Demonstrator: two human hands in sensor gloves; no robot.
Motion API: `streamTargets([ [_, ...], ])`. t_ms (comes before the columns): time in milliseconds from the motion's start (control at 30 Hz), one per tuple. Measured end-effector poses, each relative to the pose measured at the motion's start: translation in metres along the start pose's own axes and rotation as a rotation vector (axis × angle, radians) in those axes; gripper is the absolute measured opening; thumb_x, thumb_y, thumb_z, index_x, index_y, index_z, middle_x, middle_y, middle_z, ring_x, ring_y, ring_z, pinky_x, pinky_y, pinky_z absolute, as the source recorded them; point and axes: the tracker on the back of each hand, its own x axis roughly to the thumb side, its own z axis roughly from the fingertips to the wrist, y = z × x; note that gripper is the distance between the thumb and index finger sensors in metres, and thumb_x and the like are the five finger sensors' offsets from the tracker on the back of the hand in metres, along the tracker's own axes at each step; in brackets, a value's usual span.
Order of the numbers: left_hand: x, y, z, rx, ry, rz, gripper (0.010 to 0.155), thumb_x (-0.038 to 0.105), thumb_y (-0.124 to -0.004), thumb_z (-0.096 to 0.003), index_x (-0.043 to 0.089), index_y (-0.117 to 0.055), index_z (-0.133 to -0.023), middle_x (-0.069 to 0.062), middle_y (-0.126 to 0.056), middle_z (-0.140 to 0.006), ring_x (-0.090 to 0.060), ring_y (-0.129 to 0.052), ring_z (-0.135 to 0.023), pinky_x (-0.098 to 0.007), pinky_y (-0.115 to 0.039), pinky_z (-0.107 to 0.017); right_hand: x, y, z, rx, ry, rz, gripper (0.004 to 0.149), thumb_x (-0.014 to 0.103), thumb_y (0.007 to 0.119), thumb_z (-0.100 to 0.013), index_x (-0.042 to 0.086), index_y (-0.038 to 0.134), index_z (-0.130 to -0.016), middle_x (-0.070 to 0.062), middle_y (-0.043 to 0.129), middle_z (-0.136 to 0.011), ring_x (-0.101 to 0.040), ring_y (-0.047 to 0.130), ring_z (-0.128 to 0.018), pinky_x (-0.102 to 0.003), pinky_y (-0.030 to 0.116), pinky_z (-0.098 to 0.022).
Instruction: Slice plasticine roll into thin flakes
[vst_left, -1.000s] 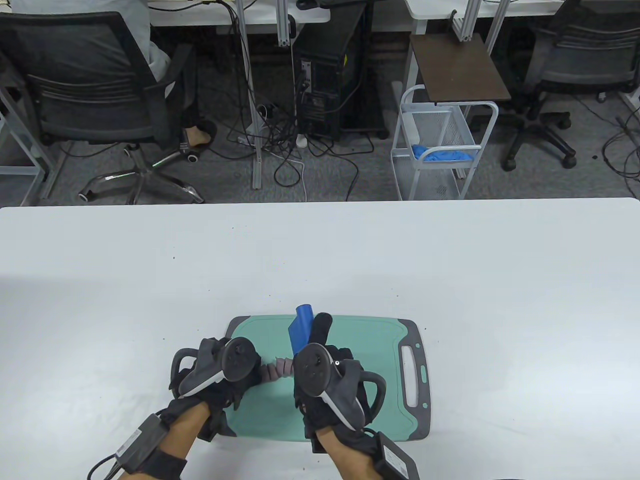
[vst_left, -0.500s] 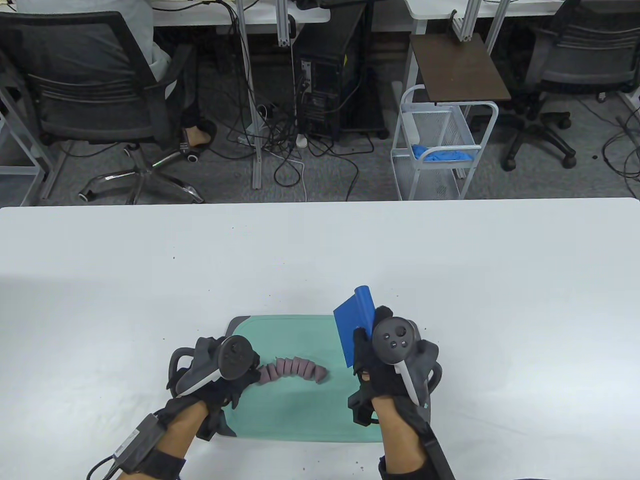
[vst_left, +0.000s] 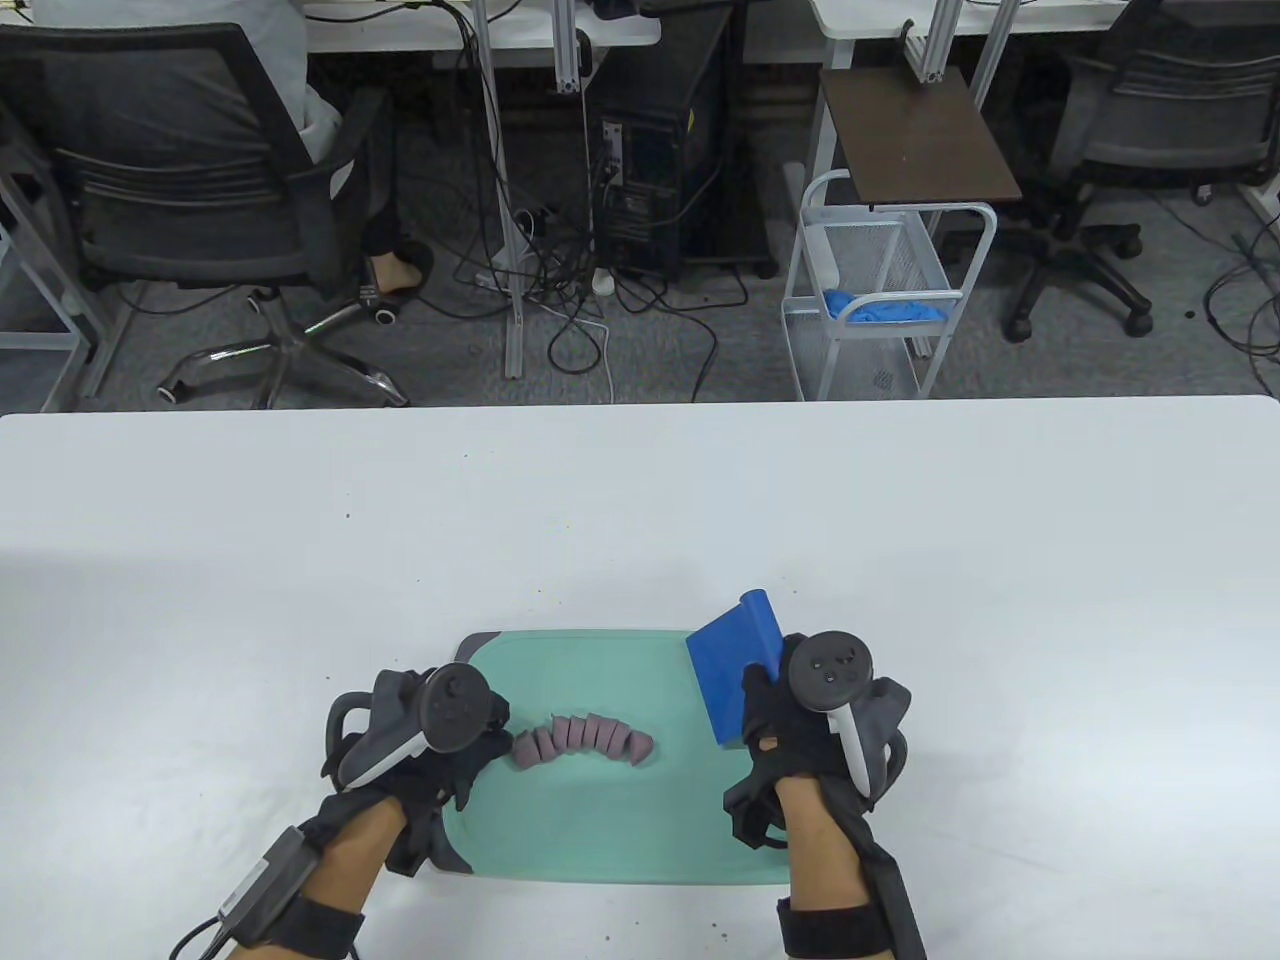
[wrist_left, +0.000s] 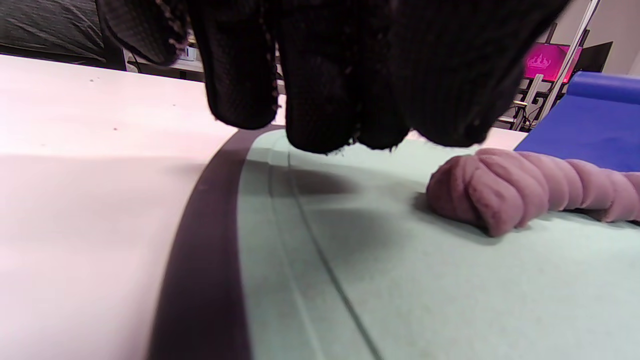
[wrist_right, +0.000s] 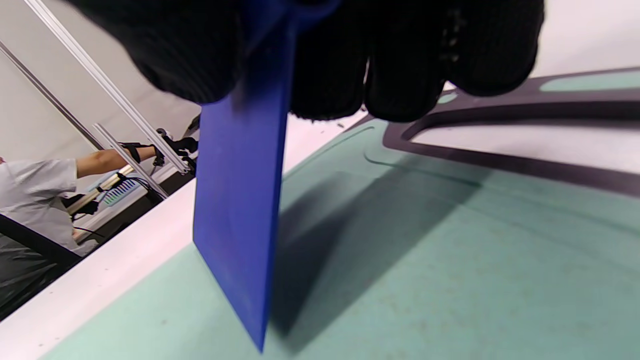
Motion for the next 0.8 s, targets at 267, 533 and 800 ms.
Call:
streamTargets([
  [267, -0.002, 0.001, 0.001, 0.001, 0.01, 0.002, 0.046, 0.051, -0.092, -0.0299, 0.035, -0.095, -0.073, 0.008, -0.102, -0.08, -0.033, -0.092, -0.091, -0.059, -0.068, -0.071, -0.009, 0.004, -0.007, -0.014, 0.078, 0.074, 0.069, 0.039, 0.079, -0.045, 0.01, 0.057, -0.103, -0.016, 0.073, -0.085, -0.049, 0.062, -0.085, -0.063, 0.057, -0.064],
  [533, -0.004, 0.002, 0.001, -0.002, 0.016, 0.004, 0.046, 0.052, -0.091, -0.0305, 0.035, -0.095, -0.074, 0.008, -0.102, -0.079, -0.033, -0.092, -0.091, -0.059, -0.068, -0.071, -0.013, 0.01, -0.013, 0.002, 0.108, 0.14, 0.068, 0.036, 0.076, -0.046, 0.008, 0.055, -0.104, -0.019, 0.069, -0.091, -0.049, 0.056, -0.087, -0.064, 0.052, -0.066],
  [800, -0.006, 0.002, 0.001, -0.005, 0.021, 0.004, 0.046, 0.052, -0.091, -0.031, 0.035, -0.095, -0.074, 0.008, -0.102, -0.08, -0.033, -0.092, -0.091, -0.059, -0.068, -0.071, -0.01, 0.016, -0.012, -0.009, 0.087, 0.235, 0.067, 0.033, 0.076, -0.046, 0.011, 0.054, -0.105, -0.019, 0.067, -0.095, -0.049, 0.056, -0.088, -0.063, 0.052, -0.067],
])
